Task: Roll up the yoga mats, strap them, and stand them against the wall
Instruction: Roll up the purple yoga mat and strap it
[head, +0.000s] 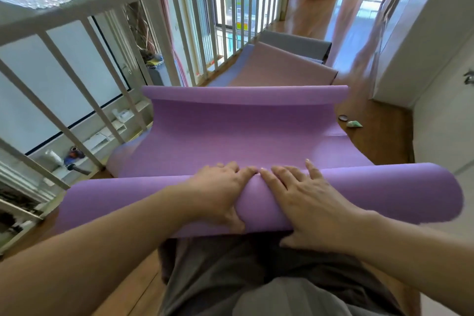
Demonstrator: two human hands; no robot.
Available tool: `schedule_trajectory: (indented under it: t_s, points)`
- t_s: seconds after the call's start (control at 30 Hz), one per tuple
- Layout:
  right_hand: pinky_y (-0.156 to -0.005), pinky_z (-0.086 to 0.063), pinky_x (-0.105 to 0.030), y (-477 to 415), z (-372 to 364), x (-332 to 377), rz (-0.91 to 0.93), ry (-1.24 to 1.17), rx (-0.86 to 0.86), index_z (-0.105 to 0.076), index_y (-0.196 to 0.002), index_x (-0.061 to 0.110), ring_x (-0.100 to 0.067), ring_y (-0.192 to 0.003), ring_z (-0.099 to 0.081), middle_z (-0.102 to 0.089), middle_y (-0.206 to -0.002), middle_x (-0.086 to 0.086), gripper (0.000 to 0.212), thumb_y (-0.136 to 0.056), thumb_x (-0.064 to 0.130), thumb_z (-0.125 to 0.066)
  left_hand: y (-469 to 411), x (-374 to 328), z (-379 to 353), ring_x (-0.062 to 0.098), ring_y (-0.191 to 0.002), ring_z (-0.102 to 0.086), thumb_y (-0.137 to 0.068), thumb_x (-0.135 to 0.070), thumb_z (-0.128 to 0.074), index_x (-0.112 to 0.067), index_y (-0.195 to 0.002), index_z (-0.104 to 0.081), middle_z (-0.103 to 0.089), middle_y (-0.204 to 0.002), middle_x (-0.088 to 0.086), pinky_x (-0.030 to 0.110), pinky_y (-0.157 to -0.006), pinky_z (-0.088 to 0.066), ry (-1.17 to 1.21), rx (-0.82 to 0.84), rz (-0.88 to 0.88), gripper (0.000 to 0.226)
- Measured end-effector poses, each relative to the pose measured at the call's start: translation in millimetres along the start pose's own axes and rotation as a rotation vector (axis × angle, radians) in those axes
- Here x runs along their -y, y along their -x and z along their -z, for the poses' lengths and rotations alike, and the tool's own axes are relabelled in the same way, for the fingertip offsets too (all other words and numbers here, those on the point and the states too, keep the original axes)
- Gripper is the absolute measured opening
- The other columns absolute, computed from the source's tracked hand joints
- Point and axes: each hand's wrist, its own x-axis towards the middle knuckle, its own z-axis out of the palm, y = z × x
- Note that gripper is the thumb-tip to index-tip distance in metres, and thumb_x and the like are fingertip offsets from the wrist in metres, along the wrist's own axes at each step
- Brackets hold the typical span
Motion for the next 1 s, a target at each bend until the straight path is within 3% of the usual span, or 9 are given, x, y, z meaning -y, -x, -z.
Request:
schedule_trajectory:
  t_s: [0.1, 0.23, 0.37, 0.5, 0.6, 0.73, 0.83, 0.93, 1.0]
  points:
    - [-0.115, -0.017, -0.05, -18, 0, -7, -0.017, -0.072, 0.023, -0.008, -0.15, 0.016, -0.028, -0.131, -0.034, -0.031, -0.146, -0.006, 0.112, -0.068, 0.057, -0.072, -11, 12, 11, 0.023, -0.12, -0.047, -0.063, -0.06, -0.075, -0.039, -0.145, -0.02, -0.046, -0.131, -0.002, 0.039, -0.102, -0.039, 0.102, 0.087, 0.026, 0.101]
    - [-0.104, -0.034, -0.043, -46, 3, -26, -0.011, -0.182, 0.064, -0.029, -0.141, 0.023, -0.024, -0.119, -0.046, -0.047, -0.132, -0.001, 0.105, -0.056, 0.061, -0.078, -6, -4, 1, 0.027, -0.129, -0.038, -0.068, -0.07, -0.063, -0.026, -0.151, -0.006, -0.033, -0.144, 0.003, 0.049, -0.111, -0.025, -0.182, -0.075, 0.074, 0.109]
    - [-0.112, -0.025, -0.048, -52, 4, -35, 0.0, -0.188, 0.09, -0.019, -0.148, 0.021, -0.024, -0.128, -0.04, -0.04, -0.14, -0.002, 0.113, -0.06, 0.062, -0.077, -13, -1, -5, 0.026, -0.124, -0.043, -0.065, -0.07, -0.066, -0.023, -0.149, -0.012, -0.038, -0.142, 0.004, 0.04, -0.108, -0.031, -0.178, -0.169, 0.078, 0.111]
    - [-0.117, -0.01, -0.052, -41, -8, -26, -0.035, -0.046, -0.031, -0.004, -0.152, 0.014, -0.027, -0.135, -0.03, -0.028, -0.148, -0.006, 0.116, -0.068, 0.059, -0.072, -25, 17, 6, 0.025, -0.119, -0.047, -0.06, -0.071, -0.07, -0.028, -0.146, -0.022, -0.046, -0.134, 0.001, 0.038, -0.102, -0.038, -0.004, -0.08, 0.049, 0.107]
    - [-0.116, -0.019, -0.048, -52, -4, -34, -0.042, -0.111, 0.003, -0.015, -0.149, 0.018, -0.024, -0.129, -0.039, -0.038, -0.142, -0.003, 0.11, -0.065, 0.057, -0.074, -33, 23, 14, 0.023, -0.123, -0.045, -0.062, -0.072, -0.069, -0.029, -0.147, -0.023, -0.046, -0.138, 0.0, 0.038, -0.104, -0.037, 0.03, -0.027, 0.071, 0.106]
    - [-0.099, -0.041, -0.04, -75, 6, -53, -0.031, -0.264, 0.086, -0.033, -0.138, 0.027, -0.02, -0.114, -0.05, -0.051, -0.129, 0.003, 0.103, -0.053, 0.061, -0.081, -30, 2, 1, 0.028, -0.134, -0.032, -0.072, -0.067, -0.063, -0.02, -0.151, -0.003, -0.027, -0.149, 0.007, 0.044, -0.114, -0.021, -0.237, -0.134, 0.162, 0.11]
    - [-0.1, -0.041, -0.04, -84, 7, -63, -0.016, -0.282, 0.143, -0.034, -0.137, 0.029, -0.019, -0.115, -0.05, -0.051, -0.13, 0.005, 0.103, -0.053, 0.06, -0.082, -33, -1, -4, 0.027, -0.13, -0.037, -0.07, -0.066, -0.065, -0.022, -0.15, -0.005, -0.032, -0.145, 0.007, 0.042, -0.111, -0.026, -0.242, -0.198, 0.181, 0.109]
    - [-0.113, -0.026, -0.051, -74, -5, -57, -0.03, -0.204, -0.03, -0.029, -0.144, 0.025, -0.023, -0.126, -0.045, -0.046, -0.139, 0.001, 0.103, -0.061, 0.062, -0.076, -41, 12, 7, 0.026, -0.12, -0.046, -0.065, -0.068, -0.067, -0.023, -0.148, -0.015, -0.043, -0.135, 0.005, 0.039, -0.101, -0.036, -0.159, -0.176, 0.144, 0.107]
    - [-0.108, -0.029, -0.058, -66, -25, -45, -0.056, -0.057, -0.233, -0.035, -0.144, 0.017, -0.029, -0.122, -0.051, -0.051, -0.137, -0.006, 0.107, -0.056, 0.062, -0.077, -46, 20, 16, 0.025, -0.117, -0.048, -0.063, -0.069, -0.069, -0.026, -0.147, -0.02, -0.047, -0.132, 0.003, 0.038, -0.098, -0.039, -0.071, -0.13, 0.131, 0.106]
